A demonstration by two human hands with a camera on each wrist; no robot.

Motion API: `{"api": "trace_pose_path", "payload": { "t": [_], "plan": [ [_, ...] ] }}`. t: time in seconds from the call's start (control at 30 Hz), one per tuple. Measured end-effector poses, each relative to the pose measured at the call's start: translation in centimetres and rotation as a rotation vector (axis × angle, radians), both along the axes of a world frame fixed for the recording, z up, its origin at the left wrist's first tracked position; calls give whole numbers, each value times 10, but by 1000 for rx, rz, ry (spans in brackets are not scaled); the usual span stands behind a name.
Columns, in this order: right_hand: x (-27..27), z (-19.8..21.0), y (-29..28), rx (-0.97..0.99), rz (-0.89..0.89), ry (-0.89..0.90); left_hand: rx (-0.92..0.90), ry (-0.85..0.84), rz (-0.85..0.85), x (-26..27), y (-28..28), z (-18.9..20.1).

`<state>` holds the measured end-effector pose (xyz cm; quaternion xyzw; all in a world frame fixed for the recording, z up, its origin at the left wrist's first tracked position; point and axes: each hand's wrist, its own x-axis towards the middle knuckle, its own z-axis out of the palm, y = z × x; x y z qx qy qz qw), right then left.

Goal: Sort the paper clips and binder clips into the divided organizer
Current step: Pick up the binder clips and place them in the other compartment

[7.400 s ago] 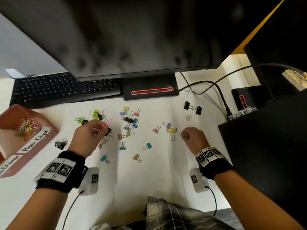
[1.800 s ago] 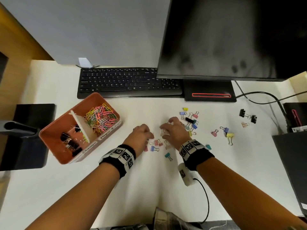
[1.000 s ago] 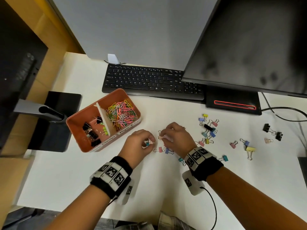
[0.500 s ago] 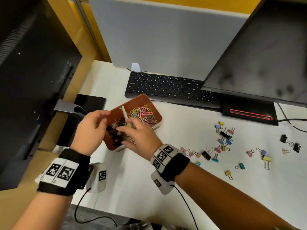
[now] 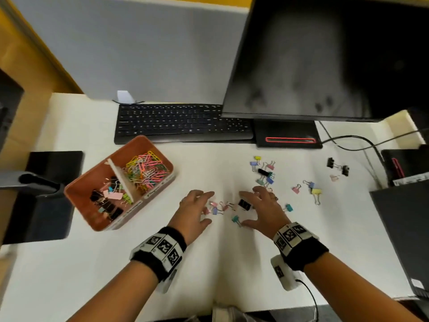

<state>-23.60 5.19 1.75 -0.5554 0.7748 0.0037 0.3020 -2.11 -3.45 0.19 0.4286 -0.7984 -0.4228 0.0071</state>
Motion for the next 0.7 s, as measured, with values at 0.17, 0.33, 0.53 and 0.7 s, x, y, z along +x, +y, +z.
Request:
{"api": "trace_pose_path", "payload": {
  "t": [0.17, 0.33, 0.53, 0.7],
  "plan": [
    [13, -15, -6, 45, 21, 1, -74, -90, 22, -26, 7, -30],
    [28, -26, -17, -58, -40, -105, -115, 46, 12, -29, 9, -37],
    [20, -29, -28, -128, -27, -197, -117, 58, 61, -28, 0, -31],
    [16, -30, -31, -151, 6, -204, -110, 64, 107, -22, -2, -35]
  ]
}}
